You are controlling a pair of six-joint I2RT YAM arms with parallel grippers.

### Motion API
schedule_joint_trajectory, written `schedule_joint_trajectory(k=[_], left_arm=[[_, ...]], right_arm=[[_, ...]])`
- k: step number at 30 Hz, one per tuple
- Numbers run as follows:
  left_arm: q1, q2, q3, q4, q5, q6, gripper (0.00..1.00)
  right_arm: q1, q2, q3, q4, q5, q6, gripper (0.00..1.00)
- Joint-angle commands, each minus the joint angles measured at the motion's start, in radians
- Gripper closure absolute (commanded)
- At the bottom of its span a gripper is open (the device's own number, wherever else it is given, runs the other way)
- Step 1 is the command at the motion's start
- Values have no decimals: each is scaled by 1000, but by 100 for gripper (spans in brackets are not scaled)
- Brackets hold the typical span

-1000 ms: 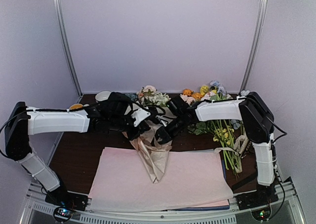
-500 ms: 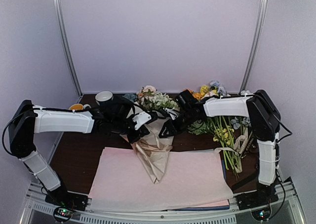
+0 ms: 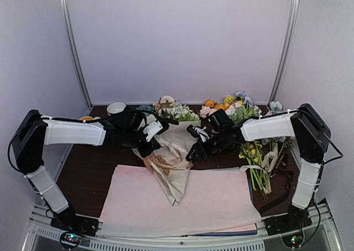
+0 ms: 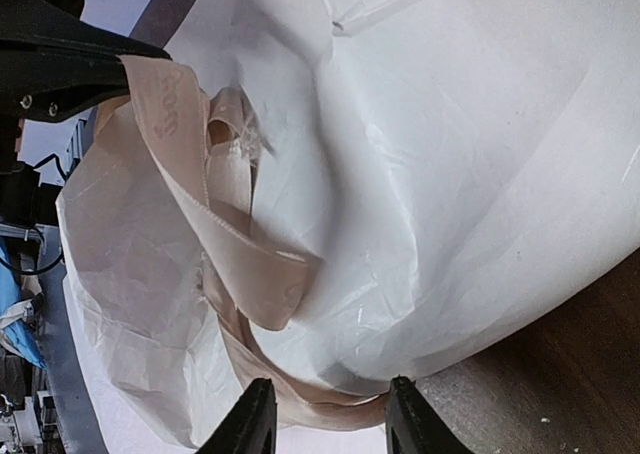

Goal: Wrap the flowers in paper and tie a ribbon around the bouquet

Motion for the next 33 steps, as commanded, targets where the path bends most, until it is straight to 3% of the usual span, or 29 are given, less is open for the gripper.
schedule_joint_trajectory(k=[1, 11, 13, 17, 21, 33], left_arm=[[4, 13, 11, 18, 8, -42, 100], [4, 4, 3, 21, 53, -36, 100], [4, 0, 2, 22, 67, -34, 100], [2, -31, -19, 41, 103, -27, 100], [-5, -46, -27, 46, 127, -14, 100], [-63, 43, 31, -46, 99, 30, 100]], right_arm=[[21, -9, -38, 68, 17, -6, 62], [41, -23, -82, 92, -5, -9, 60], [44, -16, -81, 90, -11, -8, 64], [46, -22, -86, 92, -48, -3, 85], [48, -31, -83, 72, -81, -19, 97], [48, -48, -79, 128, -152, 10, 100]])
